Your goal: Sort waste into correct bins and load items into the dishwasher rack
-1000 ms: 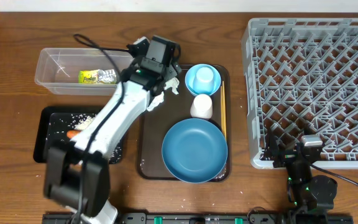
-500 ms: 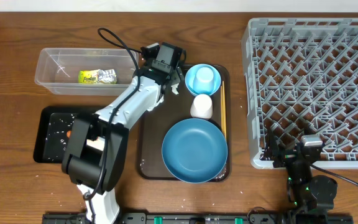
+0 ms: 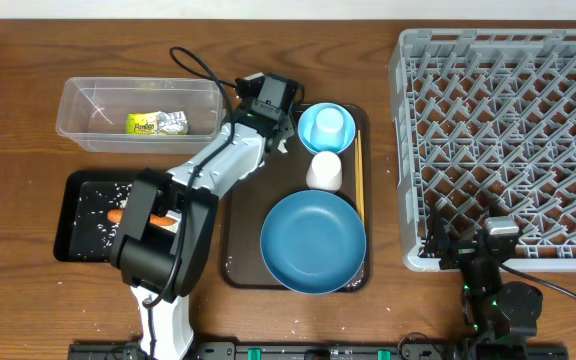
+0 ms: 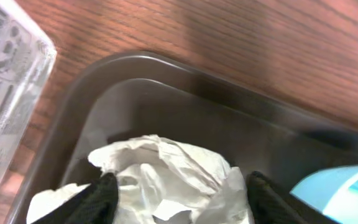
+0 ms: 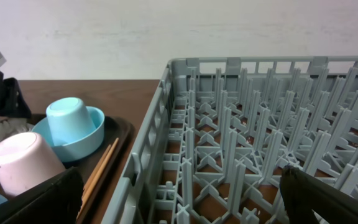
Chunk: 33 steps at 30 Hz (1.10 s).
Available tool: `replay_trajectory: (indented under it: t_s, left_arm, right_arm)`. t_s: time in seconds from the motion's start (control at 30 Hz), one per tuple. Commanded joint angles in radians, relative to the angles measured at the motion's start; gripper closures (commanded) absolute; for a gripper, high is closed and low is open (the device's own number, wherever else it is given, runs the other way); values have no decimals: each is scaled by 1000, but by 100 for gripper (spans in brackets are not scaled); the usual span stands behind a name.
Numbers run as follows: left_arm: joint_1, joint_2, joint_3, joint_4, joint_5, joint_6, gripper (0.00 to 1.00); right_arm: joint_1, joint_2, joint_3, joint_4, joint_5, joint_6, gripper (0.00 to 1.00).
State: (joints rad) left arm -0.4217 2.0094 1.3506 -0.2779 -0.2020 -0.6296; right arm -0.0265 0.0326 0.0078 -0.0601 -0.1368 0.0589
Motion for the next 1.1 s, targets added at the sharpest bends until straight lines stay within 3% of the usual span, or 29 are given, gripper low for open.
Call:
replay_trajectory:
  t_s: [0.0,0.17,0.37,0.47,0.57,1.07]
  left_arm:
    - [-12,11,2,4,7,8,41]
    - [-16,11,2,-7,8,8,61]
    - [-16,11,2,-24,11,8,73]
    - [-16,10,2,-35,36,9,87]
    - [-16,-4,2,-42,65,8,94]
    - [-18,-261,2,-109,82,-7,94]
  right_arm:
    - [-18,1,-2,-3,6,-12,1]
    - [-18,1,-2,-3,5,-12,1]
    - [-18,1,-2,-3,5,-12,1]
    - [-18,1,-2,-3,6,-12,1]
    - [-18,1,-2,-3,5,-12,1]
    - [-18,1,-2,-3,5,-12,1]
